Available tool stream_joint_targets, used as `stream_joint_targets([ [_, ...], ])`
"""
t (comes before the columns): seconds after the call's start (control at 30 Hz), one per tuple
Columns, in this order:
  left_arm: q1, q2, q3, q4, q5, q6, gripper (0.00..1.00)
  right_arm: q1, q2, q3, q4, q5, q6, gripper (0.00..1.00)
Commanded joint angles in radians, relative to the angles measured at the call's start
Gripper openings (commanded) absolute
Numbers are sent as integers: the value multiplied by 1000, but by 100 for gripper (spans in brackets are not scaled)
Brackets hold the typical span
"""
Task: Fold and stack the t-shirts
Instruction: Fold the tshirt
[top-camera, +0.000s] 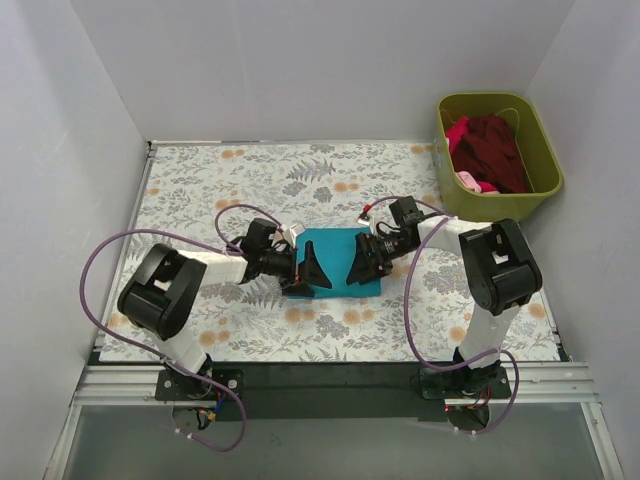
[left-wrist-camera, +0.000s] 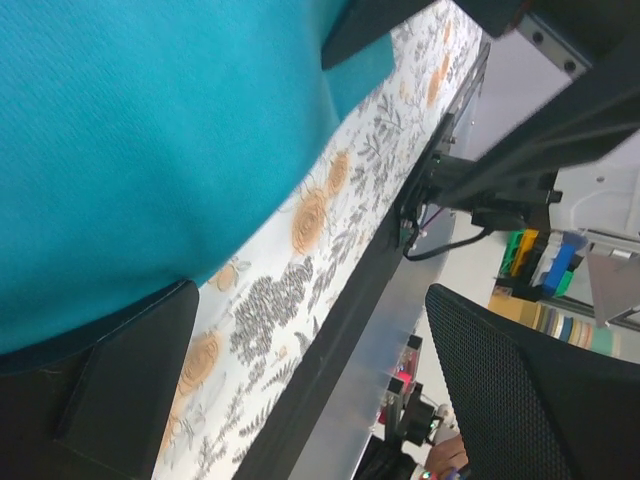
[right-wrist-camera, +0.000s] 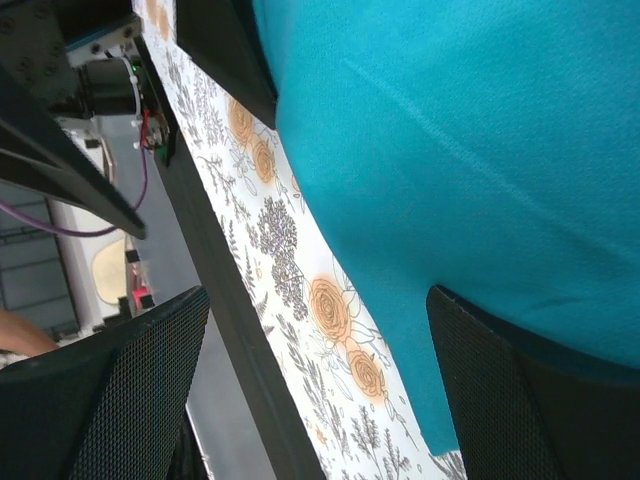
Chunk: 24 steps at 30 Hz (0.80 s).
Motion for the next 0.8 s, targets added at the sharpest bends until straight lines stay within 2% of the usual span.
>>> stream_joint_targets([
  [0.0,2,-141,11,-43,37,61,98,-10,-50,62,-95,-13,-127,96],
  [0.07,0,-200,50,-67,48,75,98,-10,-70,117,-127,-21,-146,96],
  [0.2,3,-169,184,-115,16,110,98,-10,-75,220,-129,-45,-115,96],
  [0.37,32,-37,212,-54,-7,89,98,-14,12,312,-120,21,-113,96],
  [0.57,116,142,248,3,-22,95,98,-55,213,385,-83,70,-135,96],
  [0.63,126,190,250,2,-45,137,98,-67,249,398,-78,97,-164,95],
  [0.77,127,193,239,-31,-44,194,98,-79,258,395,-83,131,-186,95],
])
